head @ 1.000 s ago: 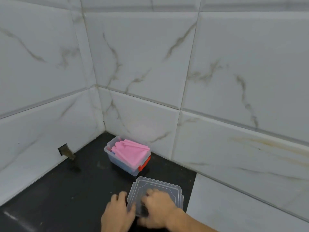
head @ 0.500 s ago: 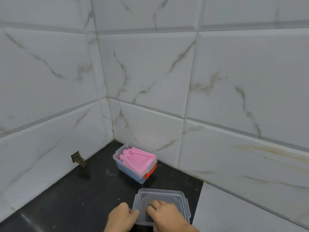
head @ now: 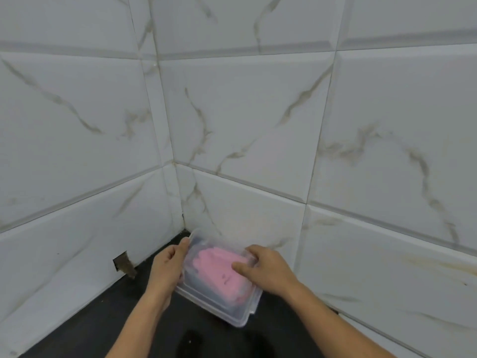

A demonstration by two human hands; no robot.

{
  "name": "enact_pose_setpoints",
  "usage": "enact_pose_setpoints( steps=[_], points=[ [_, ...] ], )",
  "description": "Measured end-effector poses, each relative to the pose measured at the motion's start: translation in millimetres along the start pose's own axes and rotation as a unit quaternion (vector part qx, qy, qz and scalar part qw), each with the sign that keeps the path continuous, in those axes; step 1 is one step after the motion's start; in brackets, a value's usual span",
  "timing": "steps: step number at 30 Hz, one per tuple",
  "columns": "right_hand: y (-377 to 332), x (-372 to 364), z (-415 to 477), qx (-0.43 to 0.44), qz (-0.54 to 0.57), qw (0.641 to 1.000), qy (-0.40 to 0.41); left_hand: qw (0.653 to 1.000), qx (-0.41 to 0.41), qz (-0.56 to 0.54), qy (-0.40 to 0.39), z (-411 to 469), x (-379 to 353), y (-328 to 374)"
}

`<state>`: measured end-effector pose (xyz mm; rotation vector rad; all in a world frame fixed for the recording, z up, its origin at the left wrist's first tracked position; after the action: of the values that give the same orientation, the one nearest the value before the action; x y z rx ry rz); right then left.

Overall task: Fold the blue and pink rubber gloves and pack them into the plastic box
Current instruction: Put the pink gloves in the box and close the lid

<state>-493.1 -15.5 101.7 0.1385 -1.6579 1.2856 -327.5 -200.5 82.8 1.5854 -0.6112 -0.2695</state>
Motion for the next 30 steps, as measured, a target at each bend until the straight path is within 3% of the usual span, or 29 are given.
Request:
enact_pose_setpoints(
  steps=[6, 10, 13, 18, 22, 27, 30],
  points=[
    [35.8, -27.7, 41.6, -0.052, 0.03, 0.996, 0.062, 0.989, -0.018, 0.148, -0.014, 94.9, -21.8, -10.1],
    [52.8, -51.5, 58.2, -0.089, -0.025, 0.991, 0.094, 0.928, -0.06, 0.368, -0.027, 127.2, -42.3, -30.3],
    [54.6, -54.9, 64.4, -0.105, -0.062, 0.986, 0.111, 0.897, -0.051, 0.44, -0.004, 134.5, -42.6, -50.1],
    [60.1, -62.3, 61.7, -0.105, -0.07, 0.985, 0.118, 0.926, -0.036, 0.374, -0.044, 133.5, -46.5, -64.1],
    [75.1, -68.6, 51.4, -0.149, 0.014, 0.981, 0.126, 0.948, 0.005, 0.31, -0.075, 132.1, -50.9, -69.2],
    [83.1, -77.7, 39.2, -0.243, 0.131, 0.948, 0.159, 0.937, 0.033, 0.34, -0.072, 137.7, -50.8, -77.6],
    [90.4, -84.7, 25.6, -0.35, 0.203, 0.901, 0.155, 0.95, 0.077, 0.288, -0.093, 135.8, -54.2, -83.9]
  ],
)
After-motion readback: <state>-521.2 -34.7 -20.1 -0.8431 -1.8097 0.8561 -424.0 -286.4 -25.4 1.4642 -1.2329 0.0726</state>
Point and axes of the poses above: each hand's wrist, its own z-axis towards the middle knuckle, its own x-axis out of the back of the hand, y = z × x, the point moved 6 cm from there along z, towards the middle knuckle, and after that the axes turned 2 degrees about x, right-handed, at the moved point
